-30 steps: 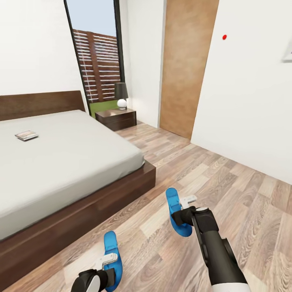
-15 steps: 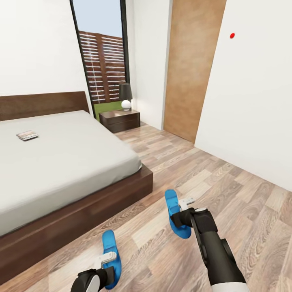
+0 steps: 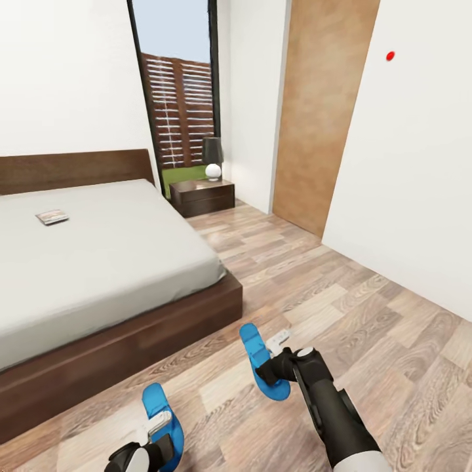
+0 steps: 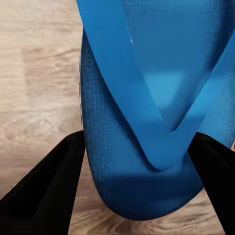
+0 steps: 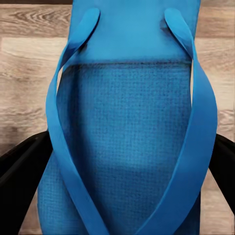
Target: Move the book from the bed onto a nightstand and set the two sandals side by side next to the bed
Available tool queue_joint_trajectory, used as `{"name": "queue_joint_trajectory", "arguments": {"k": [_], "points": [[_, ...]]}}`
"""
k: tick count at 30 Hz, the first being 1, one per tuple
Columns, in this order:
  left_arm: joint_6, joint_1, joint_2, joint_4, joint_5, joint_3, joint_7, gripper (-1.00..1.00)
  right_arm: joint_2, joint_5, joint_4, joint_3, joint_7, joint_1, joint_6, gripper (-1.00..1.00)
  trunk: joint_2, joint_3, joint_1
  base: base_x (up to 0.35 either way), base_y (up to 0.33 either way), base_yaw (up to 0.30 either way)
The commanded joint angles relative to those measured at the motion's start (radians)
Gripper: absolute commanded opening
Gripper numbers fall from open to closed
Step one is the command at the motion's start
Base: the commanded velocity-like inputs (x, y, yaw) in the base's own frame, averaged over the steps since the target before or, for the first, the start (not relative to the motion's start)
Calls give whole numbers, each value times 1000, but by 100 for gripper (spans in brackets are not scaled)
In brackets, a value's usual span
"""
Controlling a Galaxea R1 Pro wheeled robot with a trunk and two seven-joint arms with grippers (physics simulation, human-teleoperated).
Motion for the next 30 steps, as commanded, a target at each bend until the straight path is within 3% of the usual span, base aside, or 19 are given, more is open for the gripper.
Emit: {"name": "queue_joint_trajectory", "arguments": {"k": [1, 7, 13, 17, 21, 30], "points": [[2, 0, -1, -2, 12, 1, 11, -100, -1, 11, 6, 2, 9, -1, -6, -100, 0, 0, 0, 110, -318, 167], [0, 0, -1, -2, 9, 4, 20, -100, -7, 11, 28, 7, 10, -2, -28, -100, 0, 2, 0, 110, -318, 135], [0, 1, -1, -1, 6, 3, 22, -100, -29, 11, 47, 11, 14, -6, -33, -100, 0, 2, 0, 110, -318, 15], [0, 1, -1, -1, 6, 3, 22, -100, -72, 24, 147, 65, 119, -62, -35, -100, 0, 2, 0, 121, -318, 1], [0, 1, -1, -1, 6, 3, 22, -100, -97, 36, 176, 91, 188, -84, -35, -100, 0, 2, 0, 139, -318, 0], [0, 1, 0, -3, 8, 3, 17, -100, -99, 39, 181, 99, 198, -91, -33, -100, 0, 3, 0, 169, -315, 15]]}}
